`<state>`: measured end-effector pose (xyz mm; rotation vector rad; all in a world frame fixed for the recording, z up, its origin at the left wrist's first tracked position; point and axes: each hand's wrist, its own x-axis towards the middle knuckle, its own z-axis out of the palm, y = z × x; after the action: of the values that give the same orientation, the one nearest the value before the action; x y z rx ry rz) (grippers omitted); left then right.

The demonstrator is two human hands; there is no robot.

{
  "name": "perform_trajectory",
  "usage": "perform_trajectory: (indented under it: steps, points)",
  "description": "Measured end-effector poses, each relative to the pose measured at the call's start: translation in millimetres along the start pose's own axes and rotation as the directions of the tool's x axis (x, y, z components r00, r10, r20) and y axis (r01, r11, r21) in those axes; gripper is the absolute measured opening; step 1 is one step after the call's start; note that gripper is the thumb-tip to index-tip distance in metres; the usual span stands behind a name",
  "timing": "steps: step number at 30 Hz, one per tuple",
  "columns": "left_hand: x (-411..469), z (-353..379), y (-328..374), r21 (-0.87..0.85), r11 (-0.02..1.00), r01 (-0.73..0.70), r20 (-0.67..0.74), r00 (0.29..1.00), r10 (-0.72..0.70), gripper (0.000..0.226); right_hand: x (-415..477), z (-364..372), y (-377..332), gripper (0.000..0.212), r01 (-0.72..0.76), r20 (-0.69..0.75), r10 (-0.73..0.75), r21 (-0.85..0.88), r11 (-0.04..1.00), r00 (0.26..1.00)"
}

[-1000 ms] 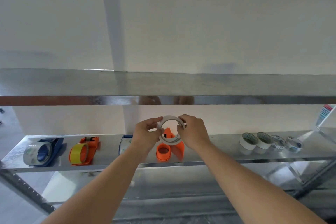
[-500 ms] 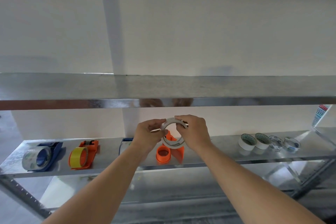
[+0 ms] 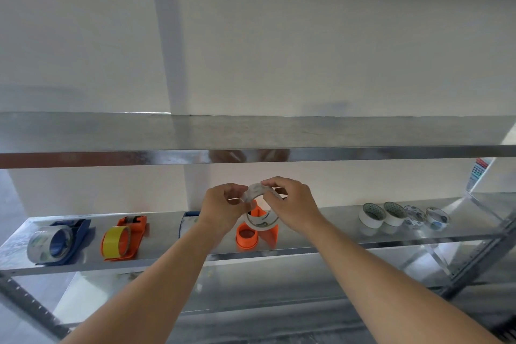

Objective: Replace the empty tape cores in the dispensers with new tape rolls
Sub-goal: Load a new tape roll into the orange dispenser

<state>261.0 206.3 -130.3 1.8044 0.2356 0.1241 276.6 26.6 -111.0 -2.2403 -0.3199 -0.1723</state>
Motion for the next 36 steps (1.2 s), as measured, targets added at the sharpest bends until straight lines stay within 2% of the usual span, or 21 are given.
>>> perform_trajectory:
  steps: [5, 14, 22, 36]
  points:
    - [-1, 1, 1, 0.029, 1.0, 0.004, 0.018, 1.0, -0.005, 0.033, 6, -1, -8, 0.016, -0.015, -0.061, 0.01, -0.089, 0.996, 0.998]
    - [2, -3, -4, 0.137, 0.99, -0.029, 0.004, 1.0, 0.029, 0.035, 18, 7, -17, 0.009, -0.138, -0.011, 0.139, -0.221, 0.965, 0.99]
    - [11, -8, -10, 0.168, 0.986, -0.009, -0.025, 1.0, 0.013, 0.034, 26, 17, -12, 0.015, -0.211, 0.018, 0.216, -0.128, 0.969, 0.976]
    - [28, -12, -16, 0.142, 0.99, 0.001, -0.024, 1.0, 0.003, 0.034, 40, 28, -10, 0.007, -0.194, -0.039, 0.19, -0.174, 0.966, 0.981]
